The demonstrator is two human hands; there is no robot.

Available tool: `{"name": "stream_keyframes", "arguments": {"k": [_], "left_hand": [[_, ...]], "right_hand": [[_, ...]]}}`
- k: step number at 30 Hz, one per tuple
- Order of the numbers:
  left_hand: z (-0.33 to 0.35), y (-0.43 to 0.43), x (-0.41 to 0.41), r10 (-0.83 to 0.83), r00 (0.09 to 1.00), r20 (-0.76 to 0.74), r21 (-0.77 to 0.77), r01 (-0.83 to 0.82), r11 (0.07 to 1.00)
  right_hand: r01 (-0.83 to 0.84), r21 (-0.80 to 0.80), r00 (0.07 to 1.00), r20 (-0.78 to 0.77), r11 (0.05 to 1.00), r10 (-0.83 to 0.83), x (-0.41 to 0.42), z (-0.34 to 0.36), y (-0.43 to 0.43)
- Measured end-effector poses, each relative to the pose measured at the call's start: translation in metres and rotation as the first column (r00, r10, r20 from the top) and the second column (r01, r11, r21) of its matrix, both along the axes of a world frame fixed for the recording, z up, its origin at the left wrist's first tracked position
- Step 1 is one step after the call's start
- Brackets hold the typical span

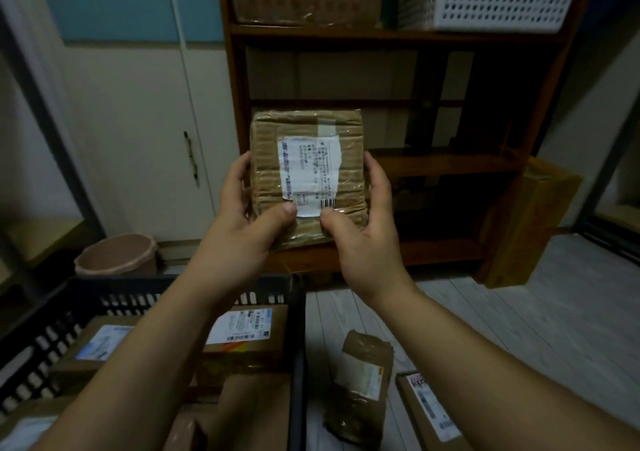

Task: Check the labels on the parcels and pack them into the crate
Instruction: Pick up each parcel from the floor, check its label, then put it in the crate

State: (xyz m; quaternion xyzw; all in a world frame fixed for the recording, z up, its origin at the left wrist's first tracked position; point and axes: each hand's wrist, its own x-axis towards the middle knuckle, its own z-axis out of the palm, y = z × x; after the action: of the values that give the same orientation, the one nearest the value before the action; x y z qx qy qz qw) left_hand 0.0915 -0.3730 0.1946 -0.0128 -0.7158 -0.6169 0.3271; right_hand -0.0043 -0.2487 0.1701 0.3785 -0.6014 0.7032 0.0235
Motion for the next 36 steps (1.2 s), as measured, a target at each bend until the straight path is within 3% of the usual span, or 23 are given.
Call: {"name": "stream_keyframes", "arguments": {"k": [5, 19, 23, 25, 29, 32, 36], "left_hand": [[0.001, -0.004, 0.017, -0.031, 0.999, 0.022, -0.084, 0.032, 0.996], [-0.004, -0.015, 0.023, -0.030, 0.994, 0.107, 0.035, 0.027, 0.999], [-0.002, -0.031, 0.032, -0.105, 0.971, 0.217, 0.065, 0.093, 0.994], [-0.004, -0.034, 0.033, -0.087, 0.969, 0.232, 0.092, 0.067, 0.994], [-0.005, -0.038, 0.031, -0.058, 0.963, 0.263, 0.256, -0.011, 0.967], [-0.008, -0.034, 0.031, -0.118, 0.925, 0.360, 0.161, 0.063, 0.985], [-0.009, -0.040, 0.032, -0.053, 0.959, 0.277, 0.171, 0.005, 0.985]], "right_hand": [[-0.014, 0.001, 1.000, -0.014, 1.000, 0.014, 0.014, -0.007, 0.006], [-0.029, 0.069, 0.998, -0.047, 0.997, 0.033, 0.012, -0.004, 0.006], [-0.145, -0.014, 0.962, 0.232, 0.989, 0.145, -0.002, 0.003, 0.009], [-0.197, 0.047, 0.930, 0.324, 0.979, 0.171, -0.004, 0.002, 0.010], [-0.139, -0.036, 0.887, 0.440, 0.990, 0.140, -0.006, -0.006, 0.005], [-0.128, -0.115, 0.882, 0.441, 0.985, 0.166, -0.003, -0.007, -0.005], [-0.177, -0.028, 0.932, 0.317, 0.984, 0.176, 0.008, -0.012, -0.017]]}}
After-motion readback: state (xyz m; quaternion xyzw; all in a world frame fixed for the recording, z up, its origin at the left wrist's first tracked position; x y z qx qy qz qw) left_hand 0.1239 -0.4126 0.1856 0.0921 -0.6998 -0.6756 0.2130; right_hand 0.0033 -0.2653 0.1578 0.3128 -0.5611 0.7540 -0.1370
